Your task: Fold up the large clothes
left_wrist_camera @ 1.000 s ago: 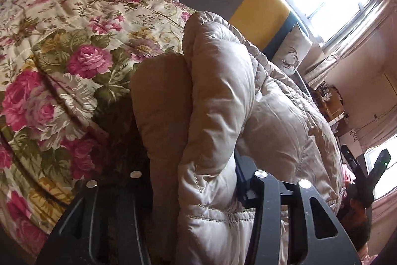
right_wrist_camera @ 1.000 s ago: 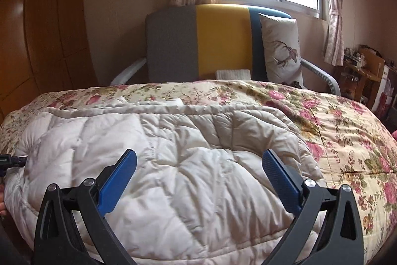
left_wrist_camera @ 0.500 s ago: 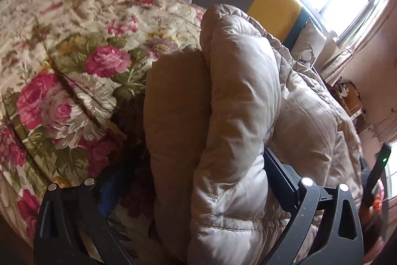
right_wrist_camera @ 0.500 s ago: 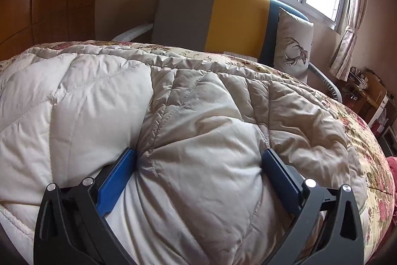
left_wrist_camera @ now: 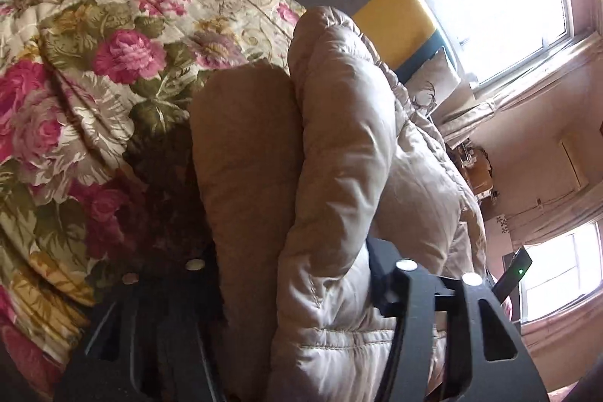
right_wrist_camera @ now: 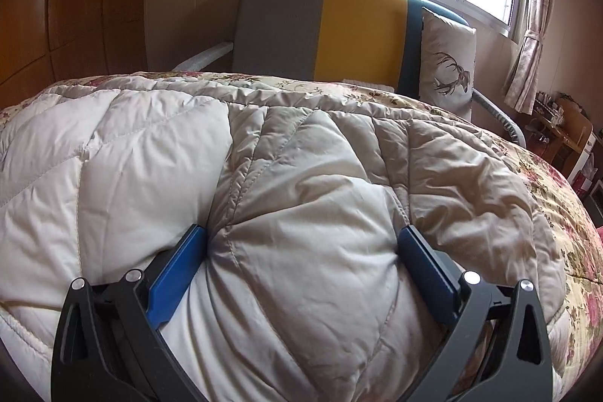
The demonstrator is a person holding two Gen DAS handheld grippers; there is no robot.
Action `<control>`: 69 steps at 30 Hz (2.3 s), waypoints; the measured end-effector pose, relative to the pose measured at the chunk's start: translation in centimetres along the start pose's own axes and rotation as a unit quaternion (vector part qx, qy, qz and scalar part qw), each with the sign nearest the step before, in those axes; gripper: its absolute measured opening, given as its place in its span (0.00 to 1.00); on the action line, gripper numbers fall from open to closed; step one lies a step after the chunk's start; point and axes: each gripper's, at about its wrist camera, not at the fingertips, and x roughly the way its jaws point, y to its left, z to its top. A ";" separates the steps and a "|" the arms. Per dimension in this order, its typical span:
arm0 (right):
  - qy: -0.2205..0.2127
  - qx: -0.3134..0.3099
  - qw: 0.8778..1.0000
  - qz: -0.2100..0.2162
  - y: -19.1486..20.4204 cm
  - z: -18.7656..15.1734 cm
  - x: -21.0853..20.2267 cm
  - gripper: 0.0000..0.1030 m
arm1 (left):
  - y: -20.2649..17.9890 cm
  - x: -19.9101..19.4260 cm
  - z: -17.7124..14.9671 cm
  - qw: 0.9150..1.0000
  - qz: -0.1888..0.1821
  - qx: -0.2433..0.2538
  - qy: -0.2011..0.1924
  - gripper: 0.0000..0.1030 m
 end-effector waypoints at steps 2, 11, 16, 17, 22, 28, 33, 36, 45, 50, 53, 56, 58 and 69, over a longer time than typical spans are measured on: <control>0.003 0.000 1.000 0.000 -0.2 0.2 0.2 0.98 | -0.8 -0.8 0.1 1.000 0.004 -0.004 -0.020 0.34; -0.054 -0.024 0.998 -0.036 0.5 4.6 -3.3 0.98 | -6.6 -5.5 1.7 0.997 0.006 0.050 -0.062 0.27; 0.027 -0.062 0.997 -0.049 2.6 6.2 3.3 0.98 | -9.5 -6.4 2.1 0.996 0.009 0.062 -0.067 0.27; 0.043 -0.064 0.996 -0.034 3.0 5.6 4.7 0.98 | -10.0 -6.6 2.1 0.996 0.002 0.059 -0.065 0.27; 0.039 -0.050 0.998 -0.018 2.6 4.7 5.7 0.98 | -13.2 -7.0 2.6 0.996 -0.028 0.056 -0.061 0.27; 0.002 -0.024 0.999 -0.049 1.7 3.7 -1.4 0.98 | -16.5 -7.5 2.3 0.995 -0.016 0.070 -0.066 0.27; 0.013 -0.043 0.999 -0.005 3.6 -0.4 -4.9 0.98 | -18.3 -7.6 1.5 0.995 -0.004 0.074 -0.071 0.27; 0.023 -0.073 0.997 0.005 5.4 -2.9 -2.6 0.98 | -19.7 -6.7 0.9 0.995 -0.010 0.079 -0.053 0.27; 0.018 -0.051 0.998 0.044 4.1 -2.9 -4.0 0.98 | -25.9 -5.5 -1.3 0.988 0.023 0.129 -0.078 0.27; -0.014 0.023 0.999 0.028 -1.2 -0.6 -7.9 0.98 | -28.6 -4.5 -2.1 0.987 0.031 0.142 -0.076 0.27; -0.013 0.051 0.999 -0.006 -4.6 0.3 -8.9 0.98 | -29.7 -3.7 -2.5 0.986 0.041 0.138 -0.078 0.29; 0.018 0.059 0.995 -0.078 -7.1 -0.4 -8.2 0.98 | -30.7 -2.8 -3.0 0.987 0.040 0.135 -0.081 0.31; 0.081 0.062 0.990 -0.099 -8.4 -1.5 -5.8 0.98 | -31.6 -1.9 -3.4 0.986 0.045 0.138 -0.082 0.31; 0.068 0.105 0.991 -0.049 -9.2 -4.8 -4.5 0.98 | -36.8 6.3 -7.2 0.975 0.075 0.200 -0.064 0.35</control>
